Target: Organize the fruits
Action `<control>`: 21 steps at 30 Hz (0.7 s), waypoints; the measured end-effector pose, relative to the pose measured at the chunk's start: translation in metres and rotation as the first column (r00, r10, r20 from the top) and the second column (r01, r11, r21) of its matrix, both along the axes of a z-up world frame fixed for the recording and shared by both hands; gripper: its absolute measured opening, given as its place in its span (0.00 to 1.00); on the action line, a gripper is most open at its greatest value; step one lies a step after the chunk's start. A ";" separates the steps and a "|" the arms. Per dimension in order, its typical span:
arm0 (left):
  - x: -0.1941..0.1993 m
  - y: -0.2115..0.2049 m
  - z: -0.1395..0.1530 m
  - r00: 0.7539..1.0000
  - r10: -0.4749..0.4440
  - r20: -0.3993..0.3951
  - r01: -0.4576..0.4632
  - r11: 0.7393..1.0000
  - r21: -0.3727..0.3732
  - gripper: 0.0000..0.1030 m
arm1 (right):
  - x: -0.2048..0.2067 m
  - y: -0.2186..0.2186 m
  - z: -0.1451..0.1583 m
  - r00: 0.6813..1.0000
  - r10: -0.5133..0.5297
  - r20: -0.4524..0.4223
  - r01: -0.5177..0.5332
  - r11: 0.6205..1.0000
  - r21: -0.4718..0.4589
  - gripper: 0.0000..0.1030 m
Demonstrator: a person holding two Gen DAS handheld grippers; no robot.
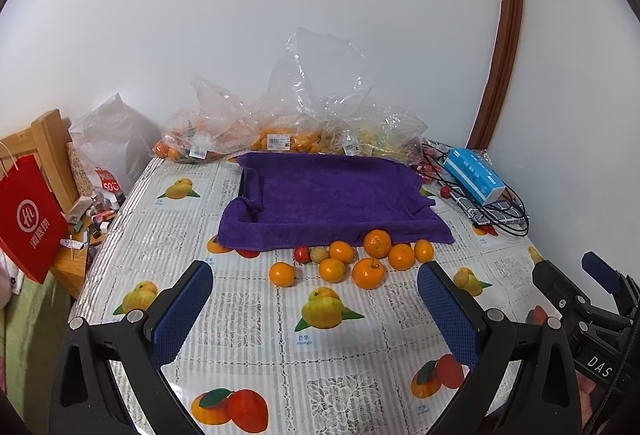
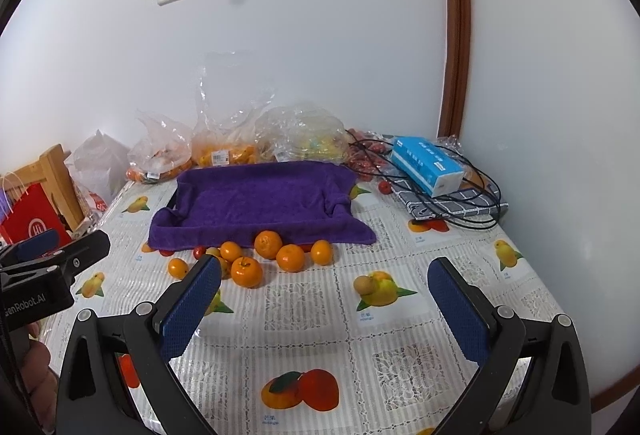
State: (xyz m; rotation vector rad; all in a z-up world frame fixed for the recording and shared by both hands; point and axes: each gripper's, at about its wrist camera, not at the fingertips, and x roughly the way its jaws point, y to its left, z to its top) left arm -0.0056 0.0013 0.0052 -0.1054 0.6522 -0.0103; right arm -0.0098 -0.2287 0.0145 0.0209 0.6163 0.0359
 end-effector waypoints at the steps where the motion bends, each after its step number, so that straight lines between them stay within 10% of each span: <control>1: 0.001 0.000 0.001 1.000 -0.002 0.001 0.002 1.000 -0.001 1.00 | 0.000 0.000 0.001 1.000 0.002 0.002 -0.002 1.000 0.001 0.99; 21: 0.003 0.009 0.001 1.000 0.010 0.020 -0.010 1.000 -0.013 1.00 | 0.007 0.017 0.001 0.999 0.036 -0.004 -0.036 0.999 -0.014 0.99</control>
